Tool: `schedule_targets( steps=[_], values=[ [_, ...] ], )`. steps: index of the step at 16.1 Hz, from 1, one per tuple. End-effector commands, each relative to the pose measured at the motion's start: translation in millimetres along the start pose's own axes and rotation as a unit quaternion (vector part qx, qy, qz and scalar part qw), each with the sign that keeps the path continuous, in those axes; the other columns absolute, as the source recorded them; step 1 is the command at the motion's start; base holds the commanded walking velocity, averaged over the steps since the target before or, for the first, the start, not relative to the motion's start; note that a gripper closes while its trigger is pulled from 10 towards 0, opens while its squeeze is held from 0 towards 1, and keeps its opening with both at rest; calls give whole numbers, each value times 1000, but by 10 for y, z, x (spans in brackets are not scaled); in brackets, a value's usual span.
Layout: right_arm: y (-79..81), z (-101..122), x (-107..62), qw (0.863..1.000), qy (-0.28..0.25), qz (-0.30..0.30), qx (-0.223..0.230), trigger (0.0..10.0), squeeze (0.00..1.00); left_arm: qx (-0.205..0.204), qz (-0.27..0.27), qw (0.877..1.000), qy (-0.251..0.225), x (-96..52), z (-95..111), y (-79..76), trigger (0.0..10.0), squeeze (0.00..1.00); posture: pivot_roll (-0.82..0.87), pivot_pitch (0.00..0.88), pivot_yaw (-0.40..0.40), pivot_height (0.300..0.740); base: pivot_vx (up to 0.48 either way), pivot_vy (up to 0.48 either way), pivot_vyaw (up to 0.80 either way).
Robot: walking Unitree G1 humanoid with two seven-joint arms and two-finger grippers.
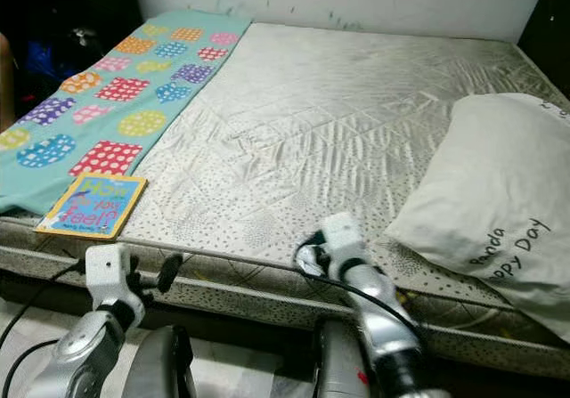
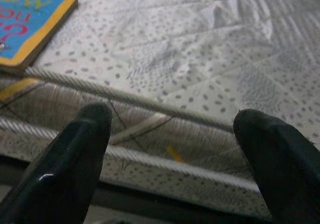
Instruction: Clean up the room
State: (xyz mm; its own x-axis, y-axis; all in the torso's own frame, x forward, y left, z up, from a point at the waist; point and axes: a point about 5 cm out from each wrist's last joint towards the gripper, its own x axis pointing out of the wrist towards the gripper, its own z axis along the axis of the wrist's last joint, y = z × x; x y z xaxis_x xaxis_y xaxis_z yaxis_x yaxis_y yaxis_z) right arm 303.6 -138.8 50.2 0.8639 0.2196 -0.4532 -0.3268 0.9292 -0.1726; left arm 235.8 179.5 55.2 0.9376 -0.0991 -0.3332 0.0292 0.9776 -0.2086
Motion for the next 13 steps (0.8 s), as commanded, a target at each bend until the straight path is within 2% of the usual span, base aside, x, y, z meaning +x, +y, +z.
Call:
schedule_targets(
  steps=[1,7,13],
  values=[
    [41,-60,32,1000,24,17,-7,10000,0,4,-7,1000,-4,-14,48,-14,10000,0,-94,0,-28,551,0,0,0],
    [148,-140,99,999,39,25,-19,10000,0,12,-19,1000,9,-25,71,-19,10000,0,-75,3,-14,551,0,0,0],
    [239,-61,171,1000,21,15,-15,10000,0,20,-27,999,13,-20,73,-42,10000,0,-70,6,-15,551,0,0,0]
  ],
)
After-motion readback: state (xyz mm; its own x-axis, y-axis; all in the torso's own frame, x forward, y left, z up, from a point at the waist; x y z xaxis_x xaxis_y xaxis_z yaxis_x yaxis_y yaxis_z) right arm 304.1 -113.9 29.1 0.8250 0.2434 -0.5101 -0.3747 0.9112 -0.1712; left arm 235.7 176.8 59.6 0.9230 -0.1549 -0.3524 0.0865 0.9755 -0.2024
